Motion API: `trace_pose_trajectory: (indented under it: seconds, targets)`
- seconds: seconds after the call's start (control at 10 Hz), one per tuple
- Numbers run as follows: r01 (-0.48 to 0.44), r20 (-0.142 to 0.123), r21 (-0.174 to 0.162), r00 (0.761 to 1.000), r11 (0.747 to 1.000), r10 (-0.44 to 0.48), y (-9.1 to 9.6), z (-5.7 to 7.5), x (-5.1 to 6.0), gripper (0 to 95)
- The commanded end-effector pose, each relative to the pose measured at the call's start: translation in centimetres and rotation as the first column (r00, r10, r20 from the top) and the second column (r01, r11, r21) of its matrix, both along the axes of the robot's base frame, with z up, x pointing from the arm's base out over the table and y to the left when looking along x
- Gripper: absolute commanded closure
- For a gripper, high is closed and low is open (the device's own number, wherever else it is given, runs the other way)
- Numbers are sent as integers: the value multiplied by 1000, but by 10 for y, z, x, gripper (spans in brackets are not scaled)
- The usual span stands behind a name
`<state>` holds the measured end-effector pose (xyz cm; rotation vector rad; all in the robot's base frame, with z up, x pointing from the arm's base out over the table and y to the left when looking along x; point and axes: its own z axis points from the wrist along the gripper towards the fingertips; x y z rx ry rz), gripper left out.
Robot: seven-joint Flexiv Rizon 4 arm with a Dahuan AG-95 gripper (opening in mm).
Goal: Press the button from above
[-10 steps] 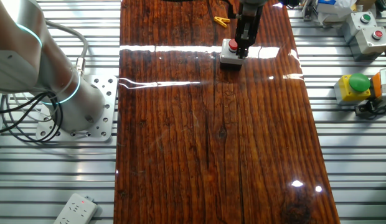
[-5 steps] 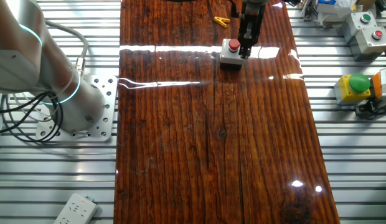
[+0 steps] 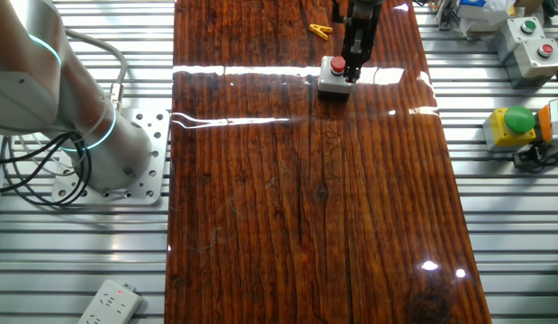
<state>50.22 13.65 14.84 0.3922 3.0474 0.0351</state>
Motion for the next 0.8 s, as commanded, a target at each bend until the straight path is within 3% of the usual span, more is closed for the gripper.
trace_pose_trajectory:
  seconds: [0.1, 0.4, 0.8]
  targets:
    - [1, 8, -3, 1000, 1000, -1, -1, -2, -3, 190]
    - [-1, 18, -4, 1000, 1000, 1, -2, -8, -10, 190]
    - [-1, 20, -7, 1000, 1000, 1, -5, -9, -12, 190]
